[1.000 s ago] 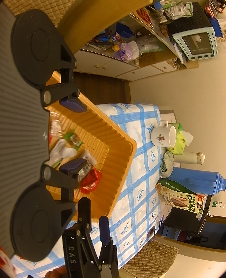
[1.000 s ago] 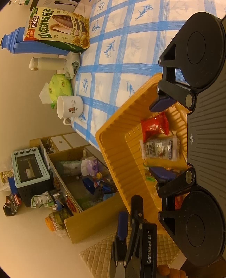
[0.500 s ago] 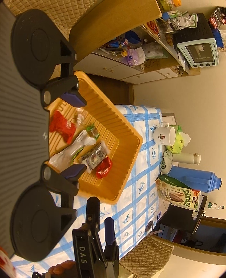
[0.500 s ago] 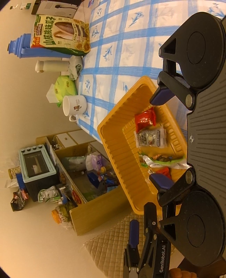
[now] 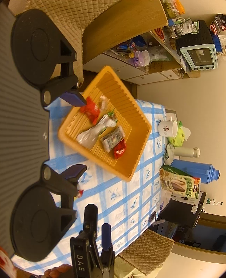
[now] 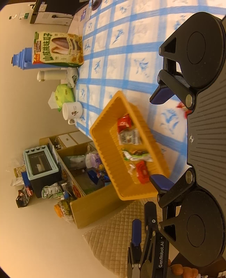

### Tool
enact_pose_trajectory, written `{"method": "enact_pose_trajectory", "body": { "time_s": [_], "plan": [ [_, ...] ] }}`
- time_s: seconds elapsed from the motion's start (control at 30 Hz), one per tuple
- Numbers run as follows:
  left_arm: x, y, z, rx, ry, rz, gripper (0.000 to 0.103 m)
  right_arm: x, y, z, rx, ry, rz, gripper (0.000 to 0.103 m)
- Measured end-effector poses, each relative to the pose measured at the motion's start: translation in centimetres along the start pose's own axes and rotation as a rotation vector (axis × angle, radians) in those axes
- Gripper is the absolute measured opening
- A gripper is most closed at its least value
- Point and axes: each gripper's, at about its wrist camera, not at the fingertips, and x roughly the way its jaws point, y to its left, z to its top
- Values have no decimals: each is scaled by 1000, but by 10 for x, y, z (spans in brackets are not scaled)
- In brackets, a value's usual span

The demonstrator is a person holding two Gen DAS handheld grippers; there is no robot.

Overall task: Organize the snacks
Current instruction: 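Withdraw both tools from the basket toward the remaining candies, then reach the right tool down to the small red candy on the tablecloth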

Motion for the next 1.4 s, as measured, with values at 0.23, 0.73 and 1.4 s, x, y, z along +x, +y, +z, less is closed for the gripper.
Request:
{"method": "enact_pose_trajectory", "body": {
  "time_s": [0.23, 0.73, 1.4],
  "plan": [
    [-25, -29, -28, -8, 6, 1, 71, -39, -5, -35, 3, 20, -5, 87],
    [-51, -76, -79, -23, 50, -3, 72, -87, -21, -96, 10, 89, -16, 87],
    [-31, -99, -95, 16, 119, -31, 72, -78, -39, -124, 59, 192, -44, 87]
  ]
}}
